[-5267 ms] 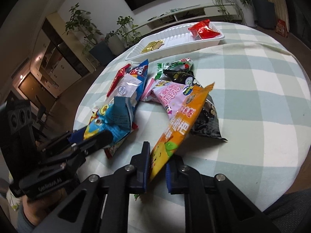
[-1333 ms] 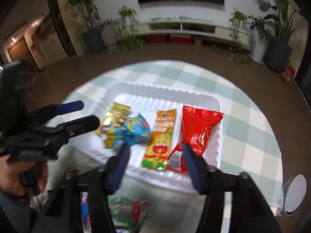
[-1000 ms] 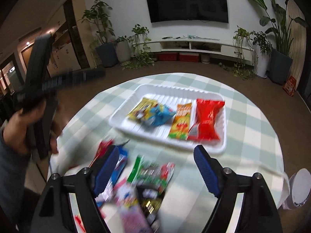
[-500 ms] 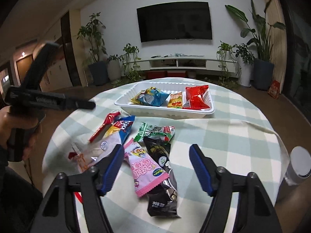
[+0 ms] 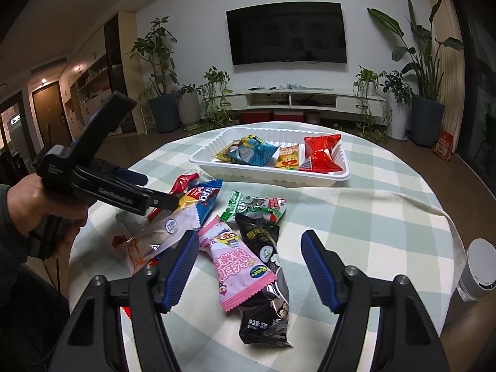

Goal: Organize snacks
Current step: 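Move both tools back over the remaining snacks and grasp the red-striped white packet with the left tool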

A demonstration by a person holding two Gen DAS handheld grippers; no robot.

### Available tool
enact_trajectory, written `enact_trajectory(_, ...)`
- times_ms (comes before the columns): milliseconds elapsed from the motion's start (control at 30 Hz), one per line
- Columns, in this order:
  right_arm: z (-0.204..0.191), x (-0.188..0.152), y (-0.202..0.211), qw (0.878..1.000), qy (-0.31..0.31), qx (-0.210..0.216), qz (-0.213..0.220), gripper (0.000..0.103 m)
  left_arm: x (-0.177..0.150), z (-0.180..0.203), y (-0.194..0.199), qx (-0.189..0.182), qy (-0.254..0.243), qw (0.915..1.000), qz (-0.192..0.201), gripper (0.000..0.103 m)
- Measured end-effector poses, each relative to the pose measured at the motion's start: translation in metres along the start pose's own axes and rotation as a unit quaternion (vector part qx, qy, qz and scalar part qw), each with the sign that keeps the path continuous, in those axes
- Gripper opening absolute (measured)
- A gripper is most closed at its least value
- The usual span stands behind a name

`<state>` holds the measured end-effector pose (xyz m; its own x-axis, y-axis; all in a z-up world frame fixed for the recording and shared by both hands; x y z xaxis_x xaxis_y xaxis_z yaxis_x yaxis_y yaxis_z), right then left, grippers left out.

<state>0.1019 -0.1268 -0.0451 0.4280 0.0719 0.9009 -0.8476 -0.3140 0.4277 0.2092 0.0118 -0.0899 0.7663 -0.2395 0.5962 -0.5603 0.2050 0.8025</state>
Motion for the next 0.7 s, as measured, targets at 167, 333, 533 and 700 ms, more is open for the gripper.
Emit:
enact_trajectory(167,-0.001,0.001,0.002,1.0,-0.006,0.001,0.002,0.071,-0.004,-0.006,-0.015,0.0,0.005,0.9999,-0.015,0.078)
enact_trajectory(333,-0.001,0.001,0.003,1.0,-0.005,0.002,0.002,0.071,-0.009,-0.009,-0.025,0.008,-0.001,0.9995,-0.032,0.052)
enact_trajectory(533,0.006,-0.001,0.002,1.0,-0.021,0.003,-0.008,0.07,-0.009,-0.013,-0.031,0.007,0.003,0.9995,-0.031,0.052)
enact_trajectory(700,0.009,-0.005,-0.003,0.999,-0.029,0.009,-0.028,0.056,-0.006,-0.013,-0.032,0.006,-0.001,0.9996,-0.026,0.045)
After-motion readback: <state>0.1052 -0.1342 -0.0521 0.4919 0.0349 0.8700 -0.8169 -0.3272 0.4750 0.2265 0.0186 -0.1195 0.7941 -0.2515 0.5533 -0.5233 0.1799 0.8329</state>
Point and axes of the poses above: each gripper's, at about its wrist camera, not at the fingertips, and y roughly against the way its jaws point, z to its right, x to its top, the point moved 6 cm from there along -y, roughly the way its jaws point, and after that the axes turned 7 degrees about z, right-handed, at the moved point
